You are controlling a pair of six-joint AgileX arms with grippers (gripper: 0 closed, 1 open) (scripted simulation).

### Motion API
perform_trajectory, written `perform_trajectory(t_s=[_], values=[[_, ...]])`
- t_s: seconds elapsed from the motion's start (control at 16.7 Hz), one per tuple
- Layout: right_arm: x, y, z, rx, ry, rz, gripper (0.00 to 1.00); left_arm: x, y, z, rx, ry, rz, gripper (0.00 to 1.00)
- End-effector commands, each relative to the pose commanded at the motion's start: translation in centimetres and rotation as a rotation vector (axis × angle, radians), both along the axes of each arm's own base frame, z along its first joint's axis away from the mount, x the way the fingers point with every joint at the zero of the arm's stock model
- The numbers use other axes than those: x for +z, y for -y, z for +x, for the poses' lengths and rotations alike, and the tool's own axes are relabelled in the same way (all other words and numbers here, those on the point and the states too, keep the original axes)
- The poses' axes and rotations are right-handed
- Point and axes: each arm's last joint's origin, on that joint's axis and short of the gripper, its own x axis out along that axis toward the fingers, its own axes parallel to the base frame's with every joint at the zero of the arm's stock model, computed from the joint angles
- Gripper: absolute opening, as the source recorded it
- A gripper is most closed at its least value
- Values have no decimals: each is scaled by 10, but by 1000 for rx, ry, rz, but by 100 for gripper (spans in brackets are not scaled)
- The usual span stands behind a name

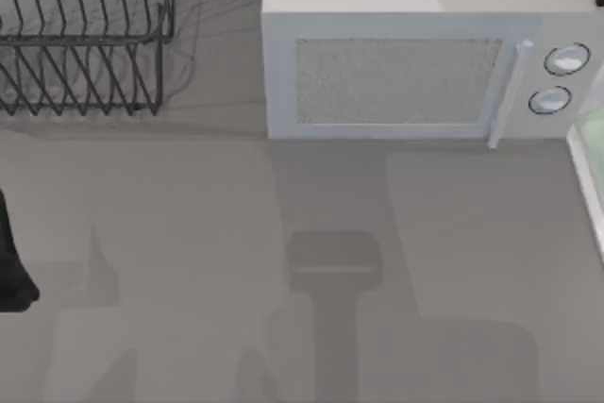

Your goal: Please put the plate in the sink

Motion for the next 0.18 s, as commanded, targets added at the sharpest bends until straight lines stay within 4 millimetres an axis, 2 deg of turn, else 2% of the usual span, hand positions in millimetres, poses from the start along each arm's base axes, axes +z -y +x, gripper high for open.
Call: perform_trajectory(t_s=[0.18], values=[[0, 0, 0, 0, 0, 0, 100, 0, 0, 0, 0, 0, 0, 100]])
